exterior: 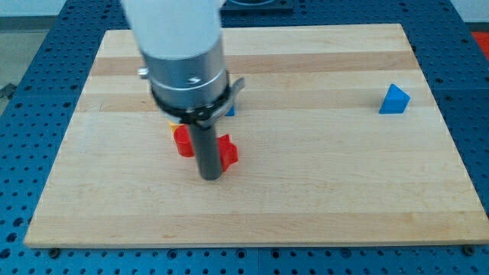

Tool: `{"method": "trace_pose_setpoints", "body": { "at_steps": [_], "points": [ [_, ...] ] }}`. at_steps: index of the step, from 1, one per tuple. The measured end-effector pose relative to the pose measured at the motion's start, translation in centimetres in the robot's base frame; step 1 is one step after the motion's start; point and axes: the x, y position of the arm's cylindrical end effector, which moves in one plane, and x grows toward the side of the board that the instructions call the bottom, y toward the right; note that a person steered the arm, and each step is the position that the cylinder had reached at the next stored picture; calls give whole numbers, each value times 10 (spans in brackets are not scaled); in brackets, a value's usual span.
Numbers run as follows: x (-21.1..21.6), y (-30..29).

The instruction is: Place red star right to green circle

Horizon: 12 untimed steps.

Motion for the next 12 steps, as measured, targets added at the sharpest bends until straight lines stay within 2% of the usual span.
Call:
{"method": "trace_pose_setpoints", "body": {
  "at_steps": [1,2,3,4,6,9,10,11,12],
  "points": [
    [-32,19],
    [-37,21],
    [-13,37],
    [-11,62],
    [-40,94],
    [-78,23],
    [-78,25],
    [-43,36],
    [-6,17]
  ]
}}
